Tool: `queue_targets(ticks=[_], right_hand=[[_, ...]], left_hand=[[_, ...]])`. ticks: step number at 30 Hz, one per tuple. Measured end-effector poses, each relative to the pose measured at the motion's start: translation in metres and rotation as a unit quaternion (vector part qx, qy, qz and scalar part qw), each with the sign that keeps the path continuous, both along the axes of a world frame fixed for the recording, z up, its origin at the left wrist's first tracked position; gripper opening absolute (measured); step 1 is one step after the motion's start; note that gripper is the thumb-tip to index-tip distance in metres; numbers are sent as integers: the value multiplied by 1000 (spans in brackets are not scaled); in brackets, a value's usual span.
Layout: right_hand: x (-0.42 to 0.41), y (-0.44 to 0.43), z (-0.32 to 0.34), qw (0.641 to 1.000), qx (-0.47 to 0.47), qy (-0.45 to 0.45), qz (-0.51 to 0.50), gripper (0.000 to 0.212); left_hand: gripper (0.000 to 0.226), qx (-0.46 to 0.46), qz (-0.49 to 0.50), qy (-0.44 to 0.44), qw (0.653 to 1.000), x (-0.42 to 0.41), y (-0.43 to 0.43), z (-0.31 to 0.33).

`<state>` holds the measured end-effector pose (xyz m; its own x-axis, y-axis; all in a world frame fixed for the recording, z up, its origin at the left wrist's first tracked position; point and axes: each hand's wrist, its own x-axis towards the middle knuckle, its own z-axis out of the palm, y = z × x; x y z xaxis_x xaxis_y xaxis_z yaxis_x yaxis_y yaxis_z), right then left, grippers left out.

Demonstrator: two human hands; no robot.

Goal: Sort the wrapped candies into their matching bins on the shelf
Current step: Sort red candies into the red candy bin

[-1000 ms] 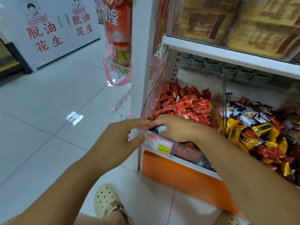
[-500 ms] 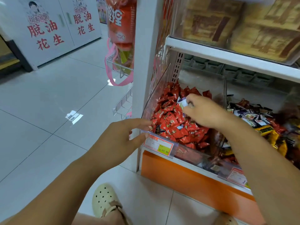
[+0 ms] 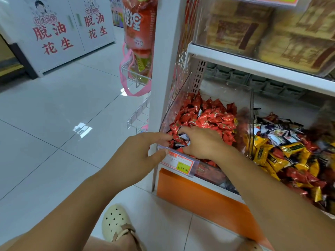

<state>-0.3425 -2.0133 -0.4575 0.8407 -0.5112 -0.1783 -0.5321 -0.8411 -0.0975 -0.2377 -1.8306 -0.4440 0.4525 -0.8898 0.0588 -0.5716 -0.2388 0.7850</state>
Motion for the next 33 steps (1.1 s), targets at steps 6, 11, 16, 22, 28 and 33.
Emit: queue_targets(ticks=[6, 11, 16, 22, 28, 33], right_hand=[[2, 3, 2, 996, 48, -60, -35, 36], [-14, -15, 33, 969, 168, -154, -97, 46], [-39, -28, 51, 932, 250, -206, -160, 58], [-45, -15, 55, 906, 326, -241, -126, 20], [-44, -15, 51, 899, 322, -274, -116, 28], [-44, -26, 49, 889, 347, -274, -121, 33]], left_hand=[[30, 8, 9, -21, 1000, -2, -4, 3], [30, 7, 44, -78, 996, -7, -14, 8], [30, -51, 45, -74, 995, -23, -36, 17], [39, -71, -17, 114, 991, -38, -80, 16], [18, -15, -16, 462, 887, -48, -105, 23], [23, -35, 4, 548, 836, -43, -113, 23]])
